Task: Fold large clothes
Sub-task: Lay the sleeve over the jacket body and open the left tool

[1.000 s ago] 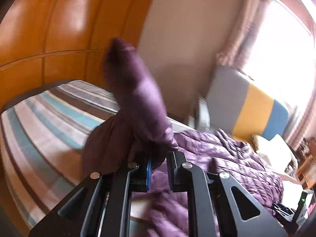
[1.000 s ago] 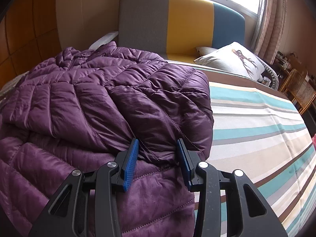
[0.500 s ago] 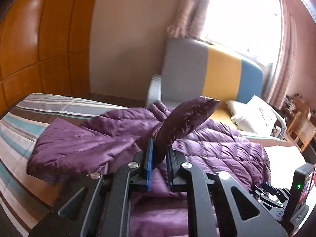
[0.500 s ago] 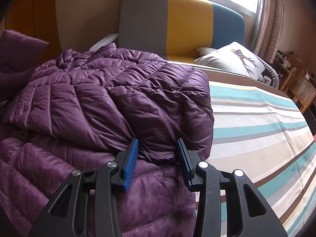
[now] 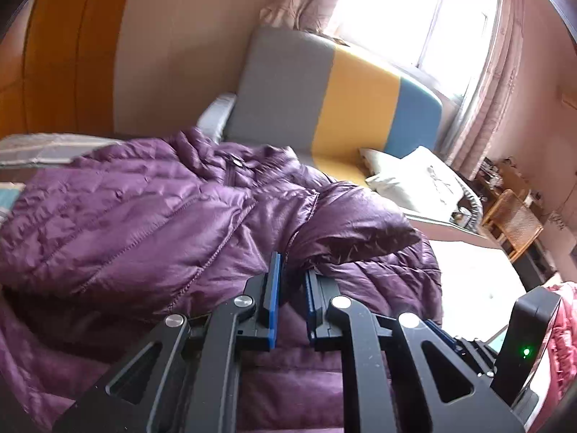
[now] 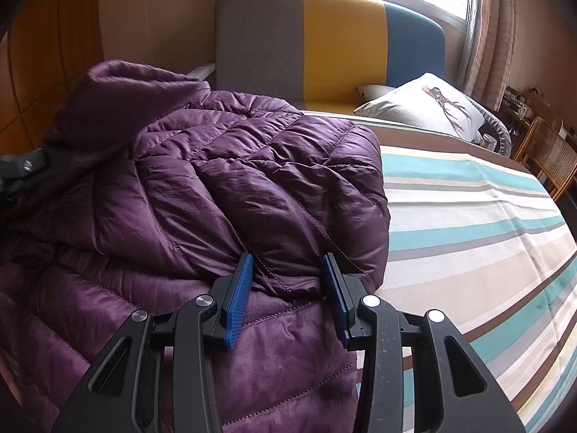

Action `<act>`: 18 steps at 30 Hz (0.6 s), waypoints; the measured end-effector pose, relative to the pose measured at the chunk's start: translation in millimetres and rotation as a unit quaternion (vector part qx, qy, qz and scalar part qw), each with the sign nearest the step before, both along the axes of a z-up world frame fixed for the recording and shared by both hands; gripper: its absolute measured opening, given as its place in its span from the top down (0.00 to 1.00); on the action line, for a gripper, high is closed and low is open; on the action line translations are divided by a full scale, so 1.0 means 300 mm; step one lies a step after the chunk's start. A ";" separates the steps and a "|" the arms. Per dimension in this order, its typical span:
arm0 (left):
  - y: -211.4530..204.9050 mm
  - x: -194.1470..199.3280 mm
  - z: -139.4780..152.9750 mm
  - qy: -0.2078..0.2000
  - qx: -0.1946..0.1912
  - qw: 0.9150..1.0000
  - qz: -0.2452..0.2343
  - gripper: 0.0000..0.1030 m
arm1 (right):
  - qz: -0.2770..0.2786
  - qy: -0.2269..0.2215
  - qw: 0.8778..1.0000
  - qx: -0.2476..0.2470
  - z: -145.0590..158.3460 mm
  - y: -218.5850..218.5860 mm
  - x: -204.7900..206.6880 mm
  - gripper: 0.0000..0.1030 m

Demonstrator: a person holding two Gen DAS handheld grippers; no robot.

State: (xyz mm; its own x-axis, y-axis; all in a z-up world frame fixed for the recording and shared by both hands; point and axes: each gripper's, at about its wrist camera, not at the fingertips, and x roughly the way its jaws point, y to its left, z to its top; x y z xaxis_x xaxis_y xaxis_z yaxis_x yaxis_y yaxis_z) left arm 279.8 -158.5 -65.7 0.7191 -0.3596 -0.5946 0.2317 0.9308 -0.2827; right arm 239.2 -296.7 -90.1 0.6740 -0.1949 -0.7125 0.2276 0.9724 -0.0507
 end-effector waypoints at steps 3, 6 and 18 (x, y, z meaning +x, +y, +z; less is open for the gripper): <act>-0.021 0.016 -0.052 0.023 -0.016 0.999 -0.015 0.89 | -0.001 0.001 1.000 0.003 -0.002 -0.003 0.001 0.62; -0.022 0.023 -0.093 0.038 -0.026 0.999 -0.026 0.89 | -0.001 0.001 1.000 0.003 -0.003 -0.004 0.002 0.62; -0.015 0.029 -0.146 0.062 -0.051 0.996 -0.042 0.87 | -0.003 0.003 1.000 -0.005 -0.002 0.005 -0.001 0.62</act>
